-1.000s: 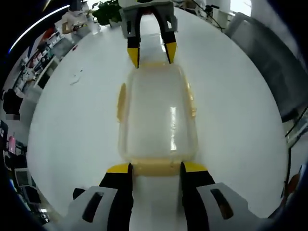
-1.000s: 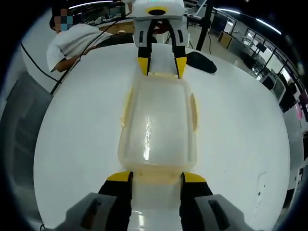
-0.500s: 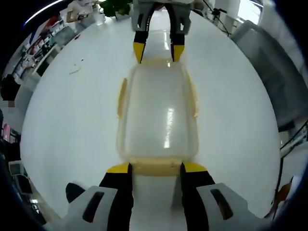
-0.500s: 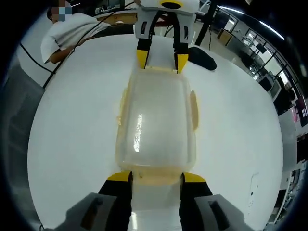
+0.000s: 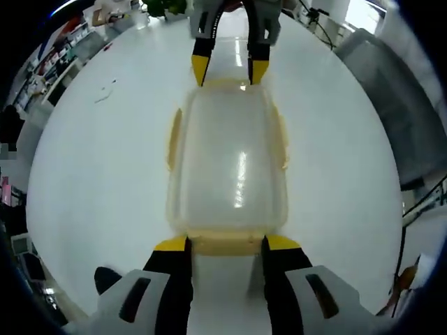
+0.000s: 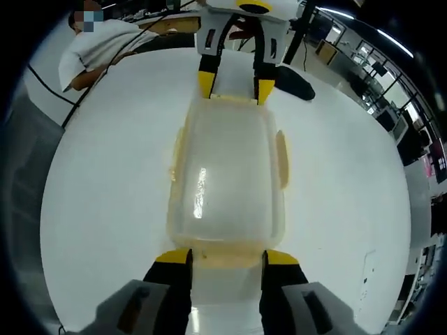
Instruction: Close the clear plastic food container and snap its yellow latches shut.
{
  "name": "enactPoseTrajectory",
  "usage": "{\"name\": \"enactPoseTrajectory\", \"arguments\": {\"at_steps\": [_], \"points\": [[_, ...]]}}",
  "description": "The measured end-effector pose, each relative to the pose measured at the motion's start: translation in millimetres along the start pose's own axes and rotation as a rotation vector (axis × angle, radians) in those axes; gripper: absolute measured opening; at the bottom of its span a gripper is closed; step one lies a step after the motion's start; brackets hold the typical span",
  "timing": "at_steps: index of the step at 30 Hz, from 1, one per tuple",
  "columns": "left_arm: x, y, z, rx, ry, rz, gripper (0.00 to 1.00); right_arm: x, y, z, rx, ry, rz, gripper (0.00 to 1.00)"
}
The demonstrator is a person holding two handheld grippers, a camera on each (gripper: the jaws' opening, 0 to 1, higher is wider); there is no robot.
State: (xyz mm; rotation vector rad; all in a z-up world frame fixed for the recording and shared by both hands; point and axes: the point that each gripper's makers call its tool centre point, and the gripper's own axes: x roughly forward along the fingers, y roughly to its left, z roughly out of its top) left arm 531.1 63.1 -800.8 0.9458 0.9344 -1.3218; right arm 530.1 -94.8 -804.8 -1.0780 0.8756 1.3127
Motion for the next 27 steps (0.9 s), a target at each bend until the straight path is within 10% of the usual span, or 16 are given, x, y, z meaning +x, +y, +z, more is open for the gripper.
{"name": "enactPoseTrajectory", "arguments": {"at_steps": [27], "points": [[-28, -7.7, 4.0, -0.063, 0.053, 0.077, 0.35, -30, 0, 9.3, -0.078, -0.034, -0.037, 0.34]]}}
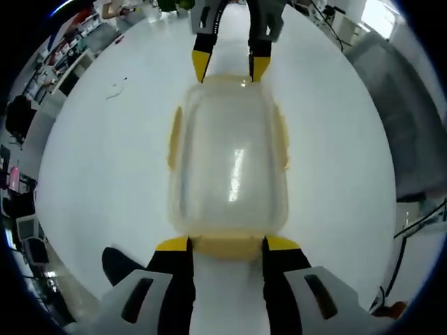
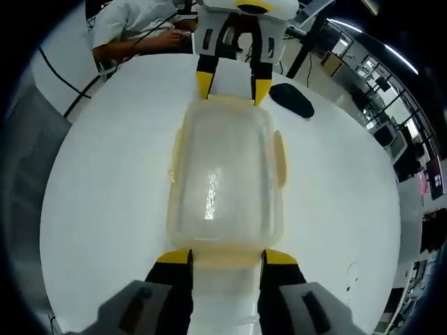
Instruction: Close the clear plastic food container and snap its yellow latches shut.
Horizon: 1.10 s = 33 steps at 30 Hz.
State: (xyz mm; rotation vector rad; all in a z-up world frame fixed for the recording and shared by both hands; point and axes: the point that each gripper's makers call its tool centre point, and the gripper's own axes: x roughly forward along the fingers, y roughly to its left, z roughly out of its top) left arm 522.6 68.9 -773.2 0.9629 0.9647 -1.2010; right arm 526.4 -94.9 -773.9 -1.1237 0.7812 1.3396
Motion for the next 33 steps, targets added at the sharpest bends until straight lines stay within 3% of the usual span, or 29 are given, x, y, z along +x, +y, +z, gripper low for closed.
{"name": "enactPoseTrajectory", "arguments": {"at_steps": [16, 33], "points": [[-36, -10.3, 34.1, -0.001, -0.016, 0.056, 0.35, -52, 3, -2.4, -0.024, -0.021, -0.048, 0.34], [-47, -19.1, 79.2, -0.008, -0.013, 0.082, 0.35, -86, 5, -33.2, -0.052, -0.036, -0.060, 0.34]]}}
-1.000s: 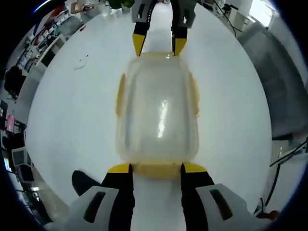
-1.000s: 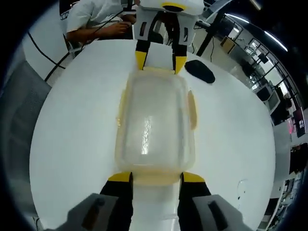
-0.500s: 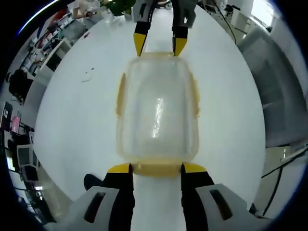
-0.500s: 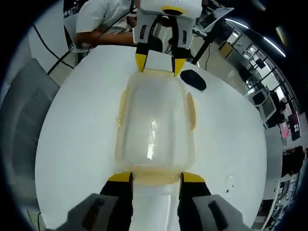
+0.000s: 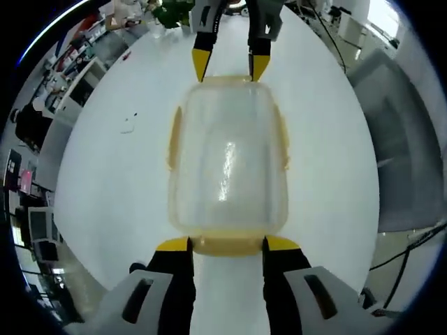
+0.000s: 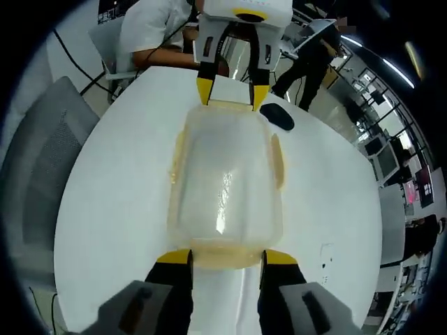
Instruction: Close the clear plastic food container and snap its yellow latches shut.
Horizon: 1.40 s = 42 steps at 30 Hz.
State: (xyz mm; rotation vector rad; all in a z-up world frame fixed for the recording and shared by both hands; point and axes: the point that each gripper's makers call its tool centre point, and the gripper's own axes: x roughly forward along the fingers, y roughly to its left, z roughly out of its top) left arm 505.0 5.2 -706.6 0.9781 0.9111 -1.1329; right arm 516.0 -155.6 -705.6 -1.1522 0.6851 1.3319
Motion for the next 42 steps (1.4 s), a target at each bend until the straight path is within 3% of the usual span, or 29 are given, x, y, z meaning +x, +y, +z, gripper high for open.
{"name": "enactPoseTrajectory", "arguments": {"at_steps": [42], "points": [[37, 3.9, 113.3, 0.004, -0.022, -0.005, 0.35, -43, 2, -111.1, 0.032, 0.004, 0.015, 0.34]]}}
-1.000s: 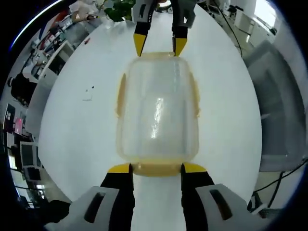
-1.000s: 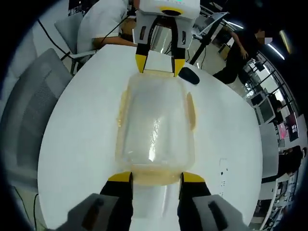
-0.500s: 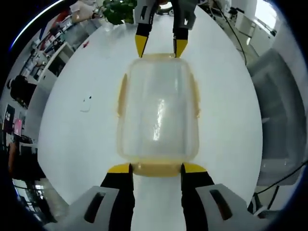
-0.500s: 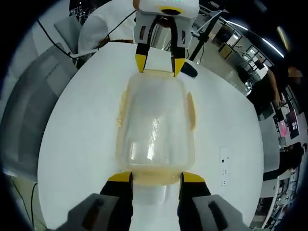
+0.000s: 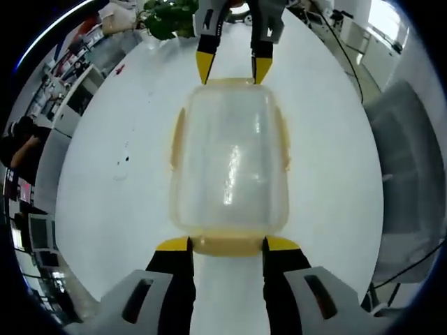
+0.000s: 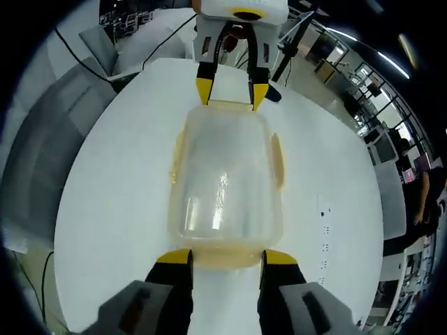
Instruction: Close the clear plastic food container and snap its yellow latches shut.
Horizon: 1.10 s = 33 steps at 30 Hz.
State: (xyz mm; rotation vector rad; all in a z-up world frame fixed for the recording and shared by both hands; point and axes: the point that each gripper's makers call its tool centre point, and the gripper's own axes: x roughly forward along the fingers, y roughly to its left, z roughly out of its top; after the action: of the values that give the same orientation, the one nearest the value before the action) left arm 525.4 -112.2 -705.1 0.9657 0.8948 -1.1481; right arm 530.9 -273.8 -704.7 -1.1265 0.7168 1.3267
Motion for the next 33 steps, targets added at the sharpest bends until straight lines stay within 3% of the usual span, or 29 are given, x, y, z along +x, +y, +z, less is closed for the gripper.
{"name": "enactPoseTrajectory", "arguments": {"at_steps": [16, 33], "points": [[22, 1.7, 32.9, 0.019, -0.007, -0.025, 0.35, -5, 2, -38.2, 0.035, 0.015, 0.015, 0.34], [37, 0.5, 40.9, 0.014, -0.011, -0.054, 0.35, 1, 4, -54.9, 0.055, 0.018, 0.043, 0.34]]}}
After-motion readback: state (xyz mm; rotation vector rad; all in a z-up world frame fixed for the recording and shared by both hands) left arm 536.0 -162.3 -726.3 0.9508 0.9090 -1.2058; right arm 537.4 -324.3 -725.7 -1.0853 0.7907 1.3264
